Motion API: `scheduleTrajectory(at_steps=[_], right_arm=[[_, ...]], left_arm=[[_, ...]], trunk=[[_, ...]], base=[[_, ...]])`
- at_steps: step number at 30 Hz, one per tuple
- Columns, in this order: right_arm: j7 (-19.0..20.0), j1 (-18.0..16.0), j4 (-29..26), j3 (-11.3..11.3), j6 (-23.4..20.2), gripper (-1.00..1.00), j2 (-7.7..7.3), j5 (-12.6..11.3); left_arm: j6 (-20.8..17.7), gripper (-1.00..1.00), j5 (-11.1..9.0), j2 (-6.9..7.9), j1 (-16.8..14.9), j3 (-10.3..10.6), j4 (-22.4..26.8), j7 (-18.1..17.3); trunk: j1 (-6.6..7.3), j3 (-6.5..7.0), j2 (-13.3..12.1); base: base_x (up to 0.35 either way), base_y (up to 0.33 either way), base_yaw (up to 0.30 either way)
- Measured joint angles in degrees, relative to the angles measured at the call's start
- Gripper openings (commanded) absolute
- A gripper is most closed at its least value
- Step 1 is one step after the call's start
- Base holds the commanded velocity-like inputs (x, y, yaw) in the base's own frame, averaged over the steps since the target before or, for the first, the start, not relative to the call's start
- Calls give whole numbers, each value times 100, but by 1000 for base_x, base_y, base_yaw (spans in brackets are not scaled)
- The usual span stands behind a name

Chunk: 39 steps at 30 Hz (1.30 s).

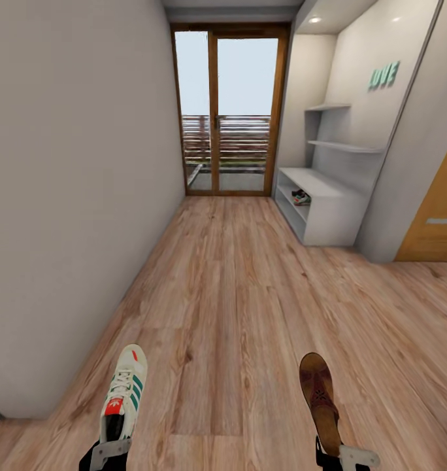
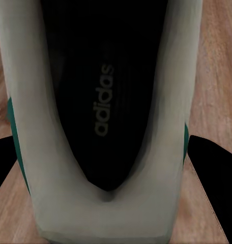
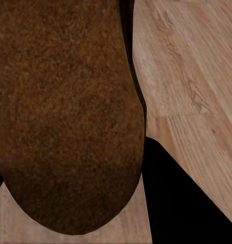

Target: Pick up the two gym shoes and the two sandals from the corridor floor and place them onto the hallstand (shoe rack) in the corridor, making sure they are on the rack and not on the floor. Arrange them so the two gym shoes are next to each other and the two sandals are next to each other.

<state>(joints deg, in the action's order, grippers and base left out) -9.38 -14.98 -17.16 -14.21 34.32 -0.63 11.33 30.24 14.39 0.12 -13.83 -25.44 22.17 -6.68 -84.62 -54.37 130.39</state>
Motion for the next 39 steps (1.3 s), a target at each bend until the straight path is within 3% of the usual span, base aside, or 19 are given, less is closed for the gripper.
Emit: scheduleTrajectory(at_steps=[39], right_arm=[[0,0,-2,0,0,-100,0,0]], left_arm=[[-2,-100,-1,0,0,0,0,0]], trunk=[[0,0,0]], base=[[339,0,0]])
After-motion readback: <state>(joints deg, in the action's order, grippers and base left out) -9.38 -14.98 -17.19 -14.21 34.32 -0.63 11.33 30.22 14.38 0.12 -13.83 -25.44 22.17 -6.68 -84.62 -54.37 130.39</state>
